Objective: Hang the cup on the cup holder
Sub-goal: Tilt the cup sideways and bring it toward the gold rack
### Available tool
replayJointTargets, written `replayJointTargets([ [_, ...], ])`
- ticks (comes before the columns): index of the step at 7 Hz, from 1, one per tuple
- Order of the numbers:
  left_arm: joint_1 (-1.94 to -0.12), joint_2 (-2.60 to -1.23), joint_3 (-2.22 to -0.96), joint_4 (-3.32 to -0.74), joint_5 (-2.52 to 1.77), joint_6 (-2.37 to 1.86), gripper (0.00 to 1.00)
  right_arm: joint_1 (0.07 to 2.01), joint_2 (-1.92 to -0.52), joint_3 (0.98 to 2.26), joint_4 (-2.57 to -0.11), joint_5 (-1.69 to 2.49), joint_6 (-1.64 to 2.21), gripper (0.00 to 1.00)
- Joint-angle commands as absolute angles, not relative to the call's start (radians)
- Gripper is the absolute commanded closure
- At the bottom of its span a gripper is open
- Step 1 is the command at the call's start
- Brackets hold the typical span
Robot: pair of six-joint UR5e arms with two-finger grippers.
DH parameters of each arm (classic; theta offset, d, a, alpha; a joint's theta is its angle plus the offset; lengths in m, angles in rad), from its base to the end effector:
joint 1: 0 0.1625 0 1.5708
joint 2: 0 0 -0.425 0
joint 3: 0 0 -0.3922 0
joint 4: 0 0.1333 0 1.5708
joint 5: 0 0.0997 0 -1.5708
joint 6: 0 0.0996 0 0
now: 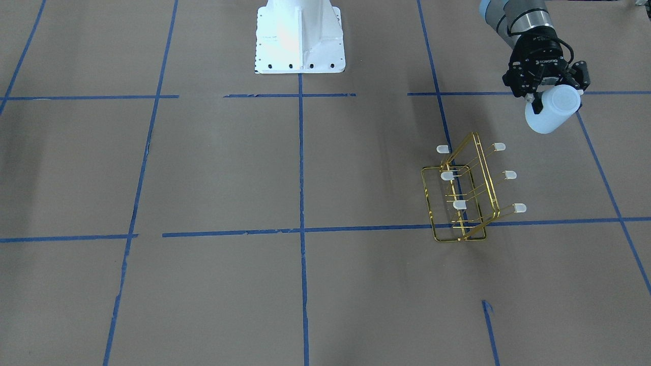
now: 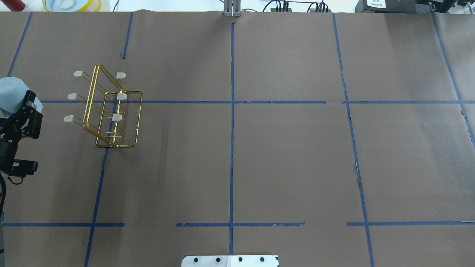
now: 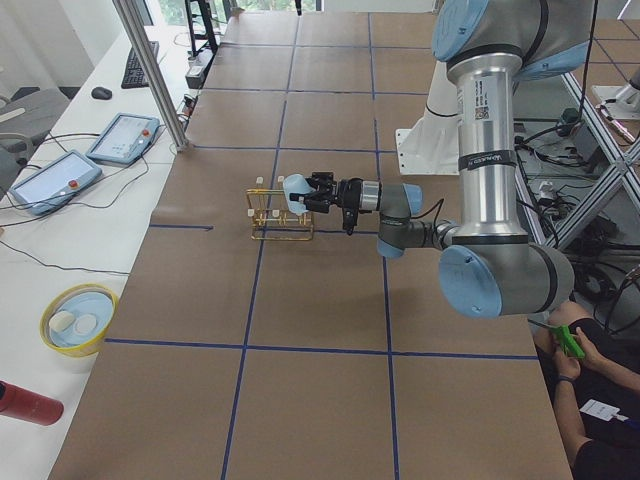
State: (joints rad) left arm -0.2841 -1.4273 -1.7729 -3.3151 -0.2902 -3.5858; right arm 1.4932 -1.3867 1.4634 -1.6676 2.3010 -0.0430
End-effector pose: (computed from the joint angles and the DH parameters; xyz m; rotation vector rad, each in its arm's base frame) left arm 0.2580 -0.3136 0.4566 0.6582 -1.9041 1.7818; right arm 0.0227 -0.5705 0.6265 -0.0319 -0.7301 -0.1078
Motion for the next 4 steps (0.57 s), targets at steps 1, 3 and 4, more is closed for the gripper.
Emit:
replayJointTargets([
  [1, -0.261, -1.492, -1.714, -3.32, -0.242, -3.64, 1.0, 1.493, -1.387, 1.463, -1.669, 2.301, -0.043, 0.0],
  [3, -0.259, -1.528, -1.677, -3.318, -0.238, -3.651, 1.0, 1.493, -1.387, 1.463, -1.669, 2.301, -0.043, 0.0],
  [4, -0.259, -1.545, -1.671, -3.315, -0.233, -3.654, 1.0, 1.494, -1.387, 1.463, -1.667, 2.301, -0.043, 0.0],
])
